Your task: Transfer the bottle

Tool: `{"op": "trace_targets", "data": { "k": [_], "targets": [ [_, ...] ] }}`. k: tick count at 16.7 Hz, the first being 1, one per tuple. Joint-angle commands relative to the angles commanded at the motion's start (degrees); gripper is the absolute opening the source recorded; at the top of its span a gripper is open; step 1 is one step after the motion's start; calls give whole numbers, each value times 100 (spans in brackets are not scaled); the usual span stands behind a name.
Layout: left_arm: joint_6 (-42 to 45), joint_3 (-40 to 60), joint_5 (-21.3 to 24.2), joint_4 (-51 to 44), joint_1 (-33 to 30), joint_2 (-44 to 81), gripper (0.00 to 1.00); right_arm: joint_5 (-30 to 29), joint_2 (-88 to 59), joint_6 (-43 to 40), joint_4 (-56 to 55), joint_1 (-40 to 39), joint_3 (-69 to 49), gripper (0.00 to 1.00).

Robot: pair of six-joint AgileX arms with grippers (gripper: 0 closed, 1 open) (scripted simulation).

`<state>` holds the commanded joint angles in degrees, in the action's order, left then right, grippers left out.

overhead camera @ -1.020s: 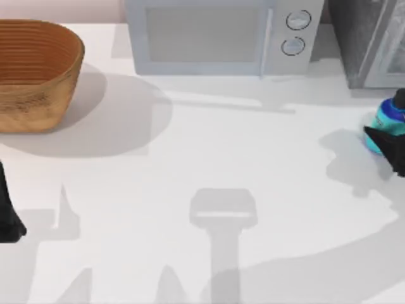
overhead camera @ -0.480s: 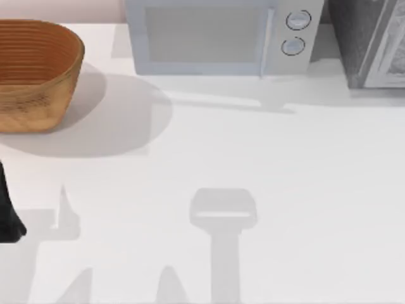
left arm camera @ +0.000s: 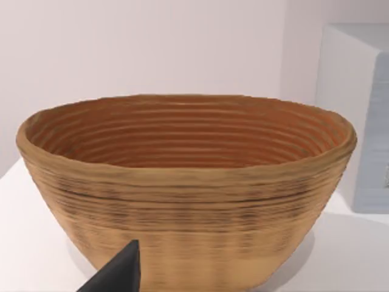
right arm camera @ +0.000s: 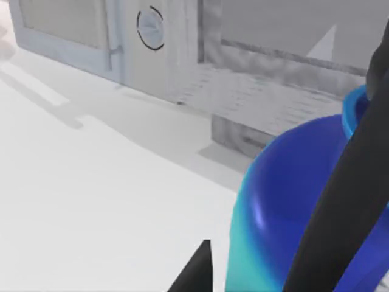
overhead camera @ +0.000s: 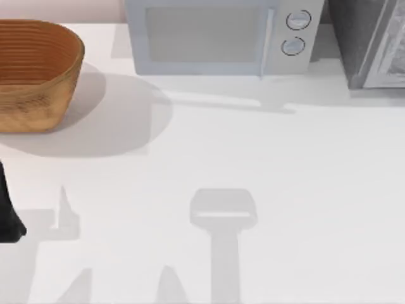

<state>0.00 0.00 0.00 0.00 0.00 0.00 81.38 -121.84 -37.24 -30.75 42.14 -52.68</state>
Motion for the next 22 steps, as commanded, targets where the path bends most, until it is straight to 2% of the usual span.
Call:
{"op": "trace_targets", "data": {
  "k": [3,11,17,22],
  "targets": [
    [0,0,0,0,0,0,100,-93,-276,391,-523,-125,31,0],
    [0,0,0,0,0,0,100,-677,-998,1815,-2853,-722,57,0],
    [0,0,0,0,0,0,100,-753,-1031,1949,-3065,-797,41,0],
    [0,0,0,0,0,0,100,-753,-1031,1949,-3065,-797,41,38]
  ]
}}
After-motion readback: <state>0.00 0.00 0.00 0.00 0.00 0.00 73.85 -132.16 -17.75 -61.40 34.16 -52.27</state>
